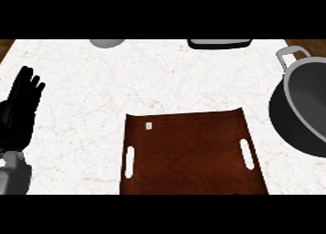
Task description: Pick the tomato from the tray and place it in the pot
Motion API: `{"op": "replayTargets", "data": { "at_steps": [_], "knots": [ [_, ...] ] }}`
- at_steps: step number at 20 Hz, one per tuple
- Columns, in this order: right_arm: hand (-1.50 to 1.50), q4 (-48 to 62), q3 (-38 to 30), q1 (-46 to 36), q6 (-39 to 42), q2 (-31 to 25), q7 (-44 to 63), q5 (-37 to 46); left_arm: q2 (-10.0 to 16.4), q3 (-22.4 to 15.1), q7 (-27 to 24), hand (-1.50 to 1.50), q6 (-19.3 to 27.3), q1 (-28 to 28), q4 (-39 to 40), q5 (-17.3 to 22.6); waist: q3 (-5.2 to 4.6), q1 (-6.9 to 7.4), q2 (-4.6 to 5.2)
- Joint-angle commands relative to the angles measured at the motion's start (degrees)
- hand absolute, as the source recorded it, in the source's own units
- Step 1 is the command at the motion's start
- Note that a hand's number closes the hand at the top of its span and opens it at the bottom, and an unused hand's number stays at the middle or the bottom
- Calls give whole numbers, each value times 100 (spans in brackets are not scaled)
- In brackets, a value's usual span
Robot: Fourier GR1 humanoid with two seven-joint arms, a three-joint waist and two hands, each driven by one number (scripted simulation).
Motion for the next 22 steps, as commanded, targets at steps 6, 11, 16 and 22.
{"op": "replayTargets", "data": {
  "at_steps": [6, 11, 16, 22],
  "knots": [
    [150, -2247, -1054, 868, -934, 492, 301, -856, -158, -210, 74, 0, 57, 9, -94, -113, 12, 136, 35],
    [150, -2670, -1887, 613, -799, 578, 530, -1288, -64, -43, -43, 0, -55, -156, 129, 8, 6, 142, 60],
    [150, -2329, -2690, -66, -305, 733, 912, -1945, -96, -131, 81, 0, -59, -157, -122, 3, 8, 262, 69],
    [150, -1177, -3933, -1046, -97, 775, 782, -2730, -93, -159, 74, 0, -111, -160, 9, -20, 17, 281, 73]
  ]
}}
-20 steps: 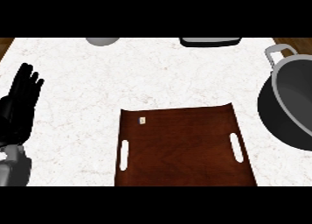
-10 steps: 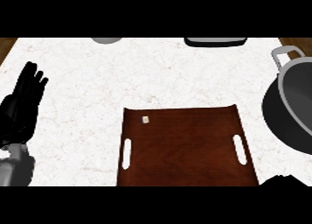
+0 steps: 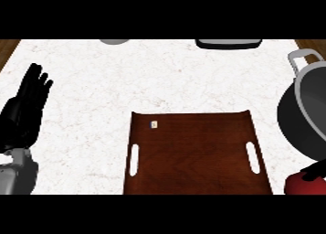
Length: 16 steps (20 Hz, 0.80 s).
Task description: Pick the tomato from the tray and place it in the pot
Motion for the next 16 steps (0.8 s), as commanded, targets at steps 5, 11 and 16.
{"op": "replayTargets", "data": {
  "at_steps": [5, 11, 16],
  "knots": [
    [150, 1072, -1986, -1389, 611, -482, 249, -2612, -63, -107, 7, 0, -106, 393, -278, 1, 0, 114, -3],
    [150, 2453, -2529, -1878, -355, -1578, -729, -942, 97, 59, 104, 0, -133, -249, 67, 56, 0, 146, 50],
    [150, 4312, -2280, -2663, -1148, -1689, -1245, -340, 26, 80, -15, 0, -271, -10, 44, 149, -2, 134, 20]
  ]
}}
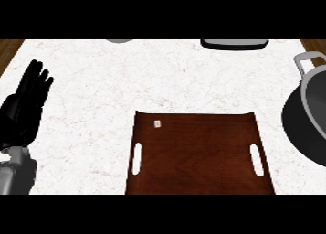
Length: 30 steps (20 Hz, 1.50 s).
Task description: Pick the tomato from the tray and place it in the pot
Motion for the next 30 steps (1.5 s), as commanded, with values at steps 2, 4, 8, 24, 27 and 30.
{"op": "replayTargets", "data": {
  "at_steps": [2, 4, 8, 24, 27, 30],
  "knots": [
    [150, 1976, 114, -942, -614, -355, -575, 491, -207, -147, -124, 0, 90, 19, 147, -156, 2, -1, 3],
    [150, 2662, 107, -1396, -660, -625, -659, 580, -56, -90, 219, 0, 44, 13, -224, -81, 4, 45, 0],
    [150, 3796, -10, -1620, -576, -437, -843, 191, -75, -18, -145, 0, 54, -243, 298, -174, 4, -1, 10],
    [-150, 5416, -1227, -2521, 1516, -682, -2144, -2263, -7, 172, -251, 0, -55, -171, 401, -49, 6, -51, 2],
    [-150, 5816, -1563, -2493, 1963, -1104, -2182, -2637, -80, 34, -17, 0, 131, -285, 297, -234, 9, -76, -3],
    [-150, 6297, -1849, -2290, 2341, -1722, -2459, -2851, -2, 121, -286, 0, -119, 40, 270, -98, 7, -57, 2]
  ]
}}
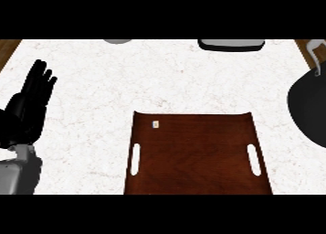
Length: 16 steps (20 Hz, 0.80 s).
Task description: Pick the tomato from the tray and place it in the pot
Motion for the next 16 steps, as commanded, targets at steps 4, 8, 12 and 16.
{"op": "replayTargets", "data": {
  "at_steps": [4, 8, 12, 16],
  "knots": [
    [-150, 1361, -560, 48, 1113, -1234, -468, -618, -103, -35, -141, 0, -51, 271, -74, 10, 100, 39, 54],
    [-150, 2179, -456, 146, 1339, -1583, -1163, -506, -44, 107, -238, 0, -64, -113, 352, 27, 104, 31, 77],
    [-150, 2504, -396, 245, 1518, -1945, -1504, -483, -83, 68, -227, 0, -114, 145, 76, 66, 111, 68, 77],
    [-150, 2572, -251, 370, 1888, -2298, -1477, -449, -45, 123, -30, 0, -90, -98, 80, 126, 113, 54, 70]
  ]
}}
